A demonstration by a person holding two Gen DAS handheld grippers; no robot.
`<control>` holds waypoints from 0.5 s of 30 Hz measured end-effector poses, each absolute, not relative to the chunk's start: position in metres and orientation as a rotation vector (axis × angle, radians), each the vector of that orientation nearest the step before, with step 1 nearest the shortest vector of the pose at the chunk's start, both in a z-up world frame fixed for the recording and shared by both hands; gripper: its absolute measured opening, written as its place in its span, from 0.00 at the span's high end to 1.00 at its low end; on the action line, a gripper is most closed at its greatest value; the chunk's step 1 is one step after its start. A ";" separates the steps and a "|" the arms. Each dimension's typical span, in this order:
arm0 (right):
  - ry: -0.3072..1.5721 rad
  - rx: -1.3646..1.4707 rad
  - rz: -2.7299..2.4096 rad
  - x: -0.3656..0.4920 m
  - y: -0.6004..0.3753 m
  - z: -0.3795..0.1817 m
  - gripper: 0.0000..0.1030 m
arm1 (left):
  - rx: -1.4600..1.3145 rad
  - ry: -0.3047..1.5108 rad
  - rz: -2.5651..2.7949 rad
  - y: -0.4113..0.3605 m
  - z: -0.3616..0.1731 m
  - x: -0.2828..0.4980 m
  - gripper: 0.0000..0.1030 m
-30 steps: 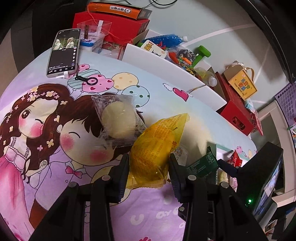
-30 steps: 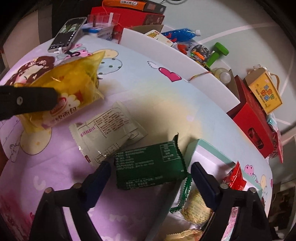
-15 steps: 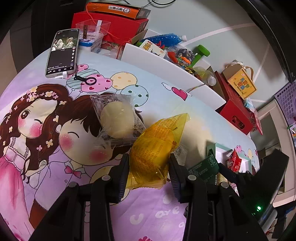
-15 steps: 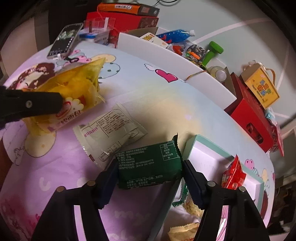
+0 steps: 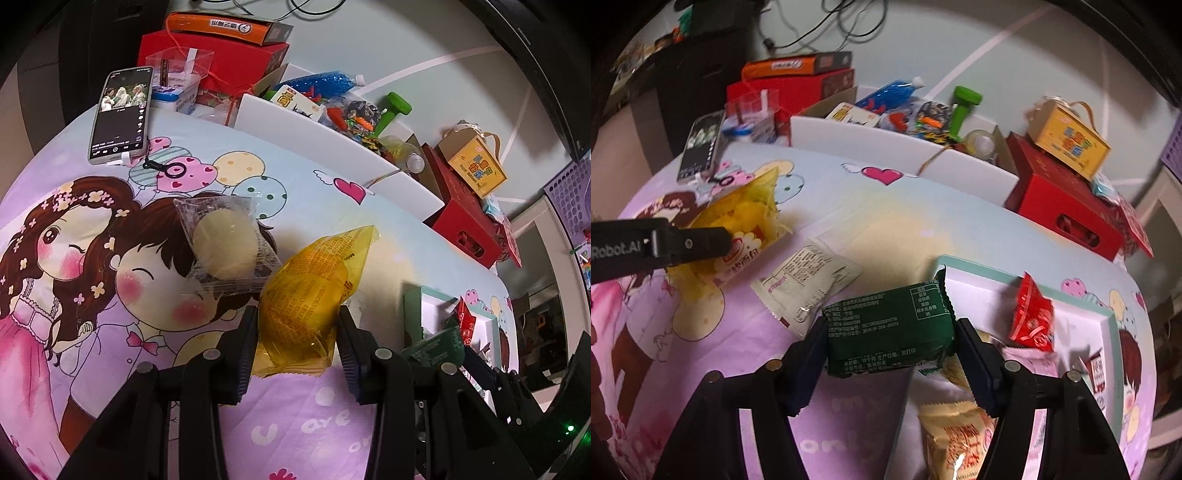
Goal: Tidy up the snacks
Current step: 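Carry both packets over the white tray and lower them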
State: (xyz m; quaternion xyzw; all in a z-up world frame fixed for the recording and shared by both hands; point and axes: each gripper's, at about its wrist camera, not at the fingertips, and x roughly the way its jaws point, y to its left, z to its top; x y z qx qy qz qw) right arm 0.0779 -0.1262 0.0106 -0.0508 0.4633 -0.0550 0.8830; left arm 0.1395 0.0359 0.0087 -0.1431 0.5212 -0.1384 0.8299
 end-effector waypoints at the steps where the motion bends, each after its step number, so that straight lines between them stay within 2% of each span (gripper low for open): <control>1: 0.960 -0.094 -0.120 0.076 -0.129 0.012 0.32 | -0.301 1.105 -0.295 0.035 0.009 0.139 0.59; 15: 0.905 -0.011 -0.187 0.055 -0.166 0.030 0.32 | -0.232 1.085 -0.289 0.017 0.019 0.136 0.59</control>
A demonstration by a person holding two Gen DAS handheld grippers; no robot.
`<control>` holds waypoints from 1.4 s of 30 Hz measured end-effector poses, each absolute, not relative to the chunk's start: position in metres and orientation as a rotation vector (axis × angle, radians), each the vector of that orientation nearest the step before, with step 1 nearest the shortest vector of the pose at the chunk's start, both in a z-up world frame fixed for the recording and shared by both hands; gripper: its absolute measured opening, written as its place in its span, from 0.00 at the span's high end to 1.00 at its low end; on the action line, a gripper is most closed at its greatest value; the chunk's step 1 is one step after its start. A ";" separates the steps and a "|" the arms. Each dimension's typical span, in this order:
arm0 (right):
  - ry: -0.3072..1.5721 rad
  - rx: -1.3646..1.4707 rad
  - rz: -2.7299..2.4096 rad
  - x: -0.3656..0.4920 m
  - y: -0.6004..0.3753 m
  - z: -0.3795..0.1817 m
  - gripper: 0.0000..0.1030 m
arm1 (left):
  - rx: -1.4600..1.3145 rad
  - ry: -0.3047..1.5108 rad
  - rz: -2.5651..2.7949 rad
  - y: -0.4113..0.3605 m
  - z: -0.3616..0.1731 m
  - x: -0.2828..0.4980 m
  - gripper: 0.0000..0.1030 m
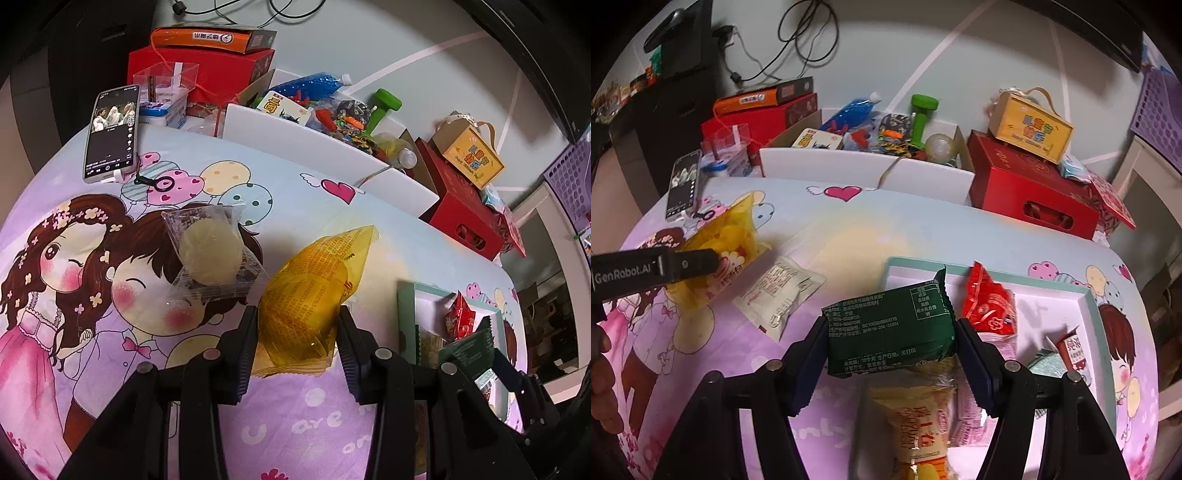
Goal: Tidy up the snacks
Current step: 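Carry both packets over the white tray and lower them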
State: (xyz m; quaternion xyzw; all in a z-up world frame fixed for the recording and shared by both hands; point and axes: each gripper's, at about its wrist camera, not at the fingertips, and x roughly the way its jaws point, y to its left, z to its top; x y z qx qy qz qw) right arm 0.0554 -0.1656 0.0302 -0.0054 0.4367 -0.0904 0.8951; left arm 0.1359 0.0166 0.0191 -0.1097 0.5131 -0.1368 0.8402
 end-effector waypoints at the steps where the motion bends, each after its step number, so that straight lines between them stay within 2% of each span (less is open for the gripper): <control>1: 0.904 -0.002 -0.194 0.054 -0.170 0.031 0.32 | -0.226 1.084 -0.290 0.015 0.020 0.135 0.59; 19: 0.878 0.208 -0.411 0.019 -0.280 0.041 0.32 | -0.063 1.030 -0.386 -0.049 0.043 0.118 0.59; 32: 0.847 0.382 -0.517 -0.011 -0.346 0.038 0.31 | 0.096 1.043 -0.534 -0.130 0.034 0.090 0.59; 42: 0.790 0.394 -0.465 -0.001 -0.358 0.034 0.31 | 0.125 1.047 -0.531 -0.163 0.017 0.106 0.59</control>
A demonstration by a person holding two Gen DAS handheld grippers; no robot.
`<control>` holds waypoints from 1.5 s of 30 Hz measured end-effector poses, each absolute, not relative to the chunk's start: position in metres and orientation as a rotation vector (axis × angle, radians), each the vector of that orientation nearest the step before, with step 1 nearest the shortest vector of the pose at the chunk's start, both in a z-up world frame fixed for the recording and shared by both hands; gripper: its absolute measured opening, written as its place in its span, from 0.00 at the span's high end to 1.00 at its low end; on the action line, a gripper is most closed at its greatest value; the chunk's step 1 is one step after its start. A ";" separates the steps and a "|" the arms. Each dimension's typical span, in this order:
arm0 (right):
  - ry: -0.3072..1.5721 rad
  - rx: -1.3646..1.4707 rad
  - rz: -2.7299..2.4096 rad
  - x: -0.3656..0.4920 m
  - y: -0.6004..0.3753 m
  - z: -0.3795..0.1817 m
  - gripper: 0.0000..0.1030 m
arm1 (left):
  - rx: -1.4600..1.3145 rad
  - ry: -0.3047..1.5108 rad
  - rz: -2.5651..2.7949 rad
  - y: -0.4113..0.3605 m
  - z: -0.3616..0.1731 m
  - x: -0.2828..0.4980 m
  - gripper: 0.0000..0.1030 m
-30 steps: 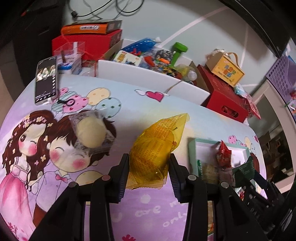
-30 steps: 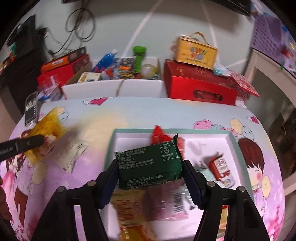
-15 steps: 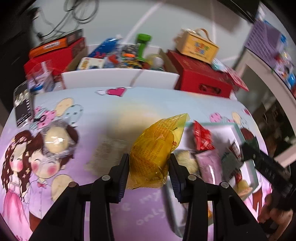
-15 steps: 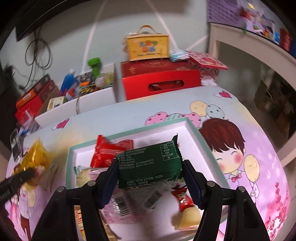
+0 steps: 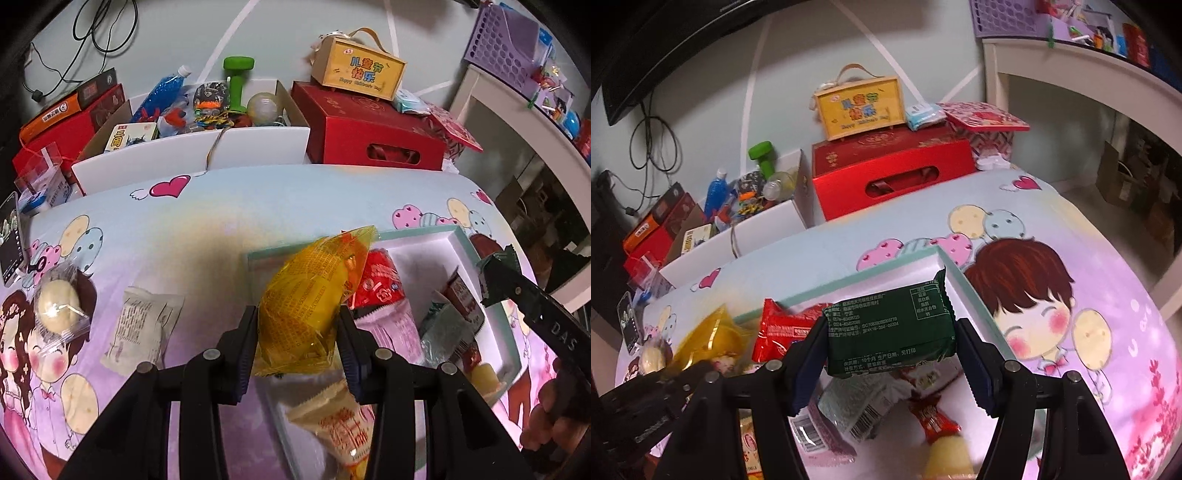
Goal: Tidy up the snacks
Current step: 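Carry both packets over the white tray and lower them, then open both grippers to drop the packets into the tray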
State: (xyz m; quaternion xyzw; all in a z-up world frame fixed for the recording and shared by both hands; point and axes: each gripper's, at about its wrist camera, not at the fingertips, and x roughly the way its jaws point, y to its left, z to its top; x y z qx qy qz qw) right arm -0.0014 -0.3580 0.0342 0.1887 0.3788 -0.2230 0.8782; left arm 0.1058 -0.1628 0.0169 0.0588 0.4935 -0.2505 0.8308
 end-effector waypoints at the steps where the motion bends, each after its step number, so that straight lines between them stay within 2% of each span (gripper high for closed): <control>1: 0.787 0.391 -0.453 0.002 -0.358 0.032 0.31 | 0.126 1.047 -0.528 -0.164 0.016 0.108 0.59; 22: 0.860 0.367 -0.420 0.032 -0.359 0.000 0.31 | 0.189 1.048 -0.510 -0.191 0.000 0.117 0.58; 27: 0.873 0.349 -0.424 0.033 -0.357 0.000 0.30 | 0.181 1.058 -0.519 -0.190 0.002 0.109 0.51; 32: 0.886 0.343 -0.422 0.033 -0.355 -0.001 0.29 | 0.161 1.053 -0.535 -0.184 0.006 0.099 0.50; 35: 0.895 0.337 -0.423 0.033 -0.355 -0.001 0.29 | 0.136 1.052 -0.543 -0.179 0.011 0.095 0.43; 45: 0.919 0.344 -0.424 0.034 -0.356 -0.007 0.23 | 0.116 1.042 -0.495 -0.167 0.016 0.100 0.41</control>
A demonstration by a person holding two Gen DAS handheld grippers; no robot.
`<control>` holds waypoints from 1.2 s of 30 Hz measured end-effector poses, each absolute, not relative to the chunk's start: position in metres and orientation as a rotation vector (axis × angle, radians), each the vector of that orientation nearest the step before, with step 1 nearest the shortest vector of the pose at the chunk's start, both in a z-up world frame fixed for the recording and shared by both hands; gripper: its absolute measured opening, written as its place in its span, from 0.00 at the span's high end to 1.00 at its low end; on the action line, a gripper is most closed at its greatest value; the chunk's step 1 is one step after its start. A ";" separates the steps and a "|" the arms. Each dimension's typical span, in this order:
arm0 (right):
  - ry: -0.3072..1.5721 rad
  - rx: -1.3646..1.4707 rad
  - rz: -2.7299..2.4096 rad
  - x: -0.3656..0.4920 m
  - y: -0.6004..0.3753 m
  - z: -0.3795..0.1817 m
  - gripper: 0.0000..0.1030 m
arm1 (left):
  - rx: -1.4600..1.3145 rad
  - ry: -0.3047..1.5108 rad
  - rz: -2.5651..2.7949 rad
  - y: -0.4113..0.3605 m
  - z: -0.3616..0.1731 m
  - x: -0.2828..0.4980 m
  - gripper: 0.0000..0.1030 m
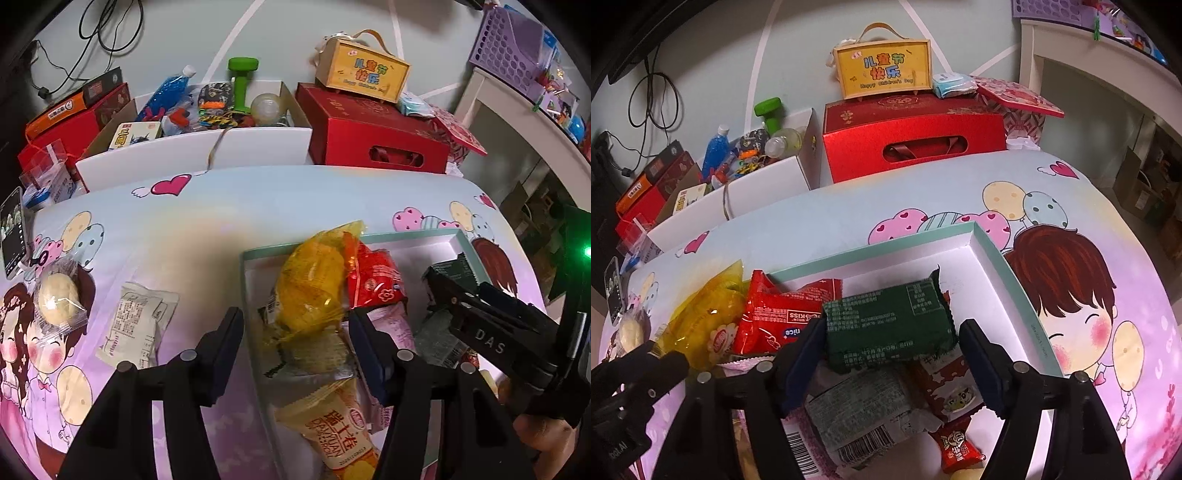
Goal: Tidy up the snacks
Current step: 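Open both grippers to drop the packets into the tray, then move both tools toward the clear-wrapped round cake and white paper packet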
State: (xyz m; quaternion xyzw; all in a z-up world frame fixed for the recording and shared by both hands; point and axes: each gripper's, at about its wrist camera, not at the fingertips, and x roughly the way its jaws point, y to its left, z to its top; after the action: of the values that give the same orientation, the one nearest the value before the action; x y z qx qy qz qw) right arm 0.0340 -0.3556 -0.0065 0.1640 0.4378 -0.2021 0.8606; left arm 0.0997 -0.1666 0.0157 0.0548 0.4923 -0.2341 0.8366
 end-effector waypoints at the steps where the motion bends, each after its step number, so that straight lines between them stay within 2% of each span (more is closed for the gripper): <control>1: 0.920 0.345 -0.425 0.034 -0.356 -0.007 0.23 | 0.116 1.043 -0.490 -0.166 0.015 0.100 0.41; 5: 0.926 0.347 -0.424 0.034 -0.356 -0.008 0.22 | 0.104 1.042 -0.481 -0.163 0.017 0.101 0.38; 6: 0.930 0.342 -0.424 0.034 -0.356 -0.008 0.22 | 0.100 1.038 -0.480 -0.162 0.018 0.102 0.26; 8: 0.929 0.329 -0.431 0.034 -0.355 -0.007 0.13 | 0.095 1.024 -0.479 -0.161 0.021 0.102 0.18; 16: 0.921 0.333 -0.435 0.032 -0.357 -0.002 0.11 | 0.087 0.988 -0.447 -0.156 0.025 0.104 0.17; 19: 0.926 0.334 -0.433 0.032 -0.357 -0.002 0.11 | 0.072 0.992 -0.416 -0.151 0.022 0.108 0.08; 30: 0.935 0.329 -0.420 0.032 -0.354 -0.001 0.10 | 0.020 0.988 -0.375 -0.140 0.021 0.112 0.07; 32: 0.935 0.329 -0.418 0.033 -0.353 -0.001 0.00 | 0.020 0.987 -0.375 -0.140 0.021 0.111 0.07; 36: 0.928 0.329 -0.415 0.033 -0.352 0.001 0.00 | 0.022 0.993 -0.379 -0.142 0.020 0.111 0.07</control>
State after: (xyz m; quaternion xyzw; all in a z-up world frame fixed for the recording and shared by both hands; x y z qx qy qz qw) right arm 0.0329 -0.3521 0.0012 0.1569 0.4423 -0.1980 0.8606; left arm 0.1114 -0.1416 0.0199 0.0107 0.4737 -0.1806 0.8619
